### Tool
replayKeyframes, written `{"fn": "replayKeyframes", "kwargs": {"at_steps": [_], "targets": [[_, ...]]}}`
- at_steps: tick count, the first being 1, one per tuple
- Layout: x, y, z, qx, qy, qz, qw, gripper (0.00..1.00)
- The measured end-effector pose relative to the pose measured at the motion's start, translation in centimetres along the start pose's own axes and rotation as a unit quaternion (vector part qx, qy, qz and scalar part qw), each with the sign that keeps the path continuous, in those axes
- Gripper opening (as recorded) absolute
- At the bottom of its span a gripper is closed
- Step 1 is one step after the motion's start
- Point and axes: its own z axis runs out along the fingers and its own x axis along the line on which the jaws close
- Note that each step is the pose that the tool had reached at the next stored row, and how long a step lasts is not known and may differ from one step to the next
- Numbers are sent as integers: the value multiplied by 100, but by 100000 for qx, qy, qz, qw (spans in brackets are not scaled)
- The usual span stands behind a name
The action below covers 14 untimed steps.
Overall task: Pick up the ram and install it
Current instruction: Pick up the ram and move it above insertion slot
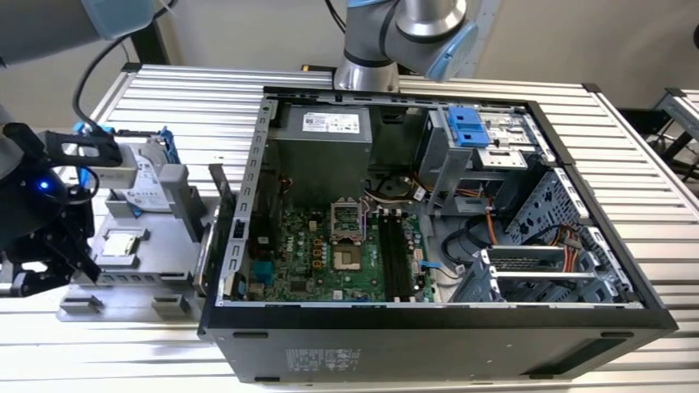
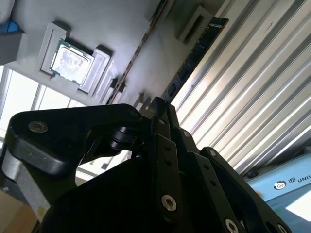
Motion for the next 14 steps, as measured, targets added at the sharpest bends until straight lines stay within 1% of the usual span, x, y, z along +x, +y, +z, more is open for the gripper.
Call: {"fn": "replayKeyframes", "kwargs": {"at_steps": [14], "targets": [[-1, 0, -167, -2, -2, 0, 100000, 0]]}}
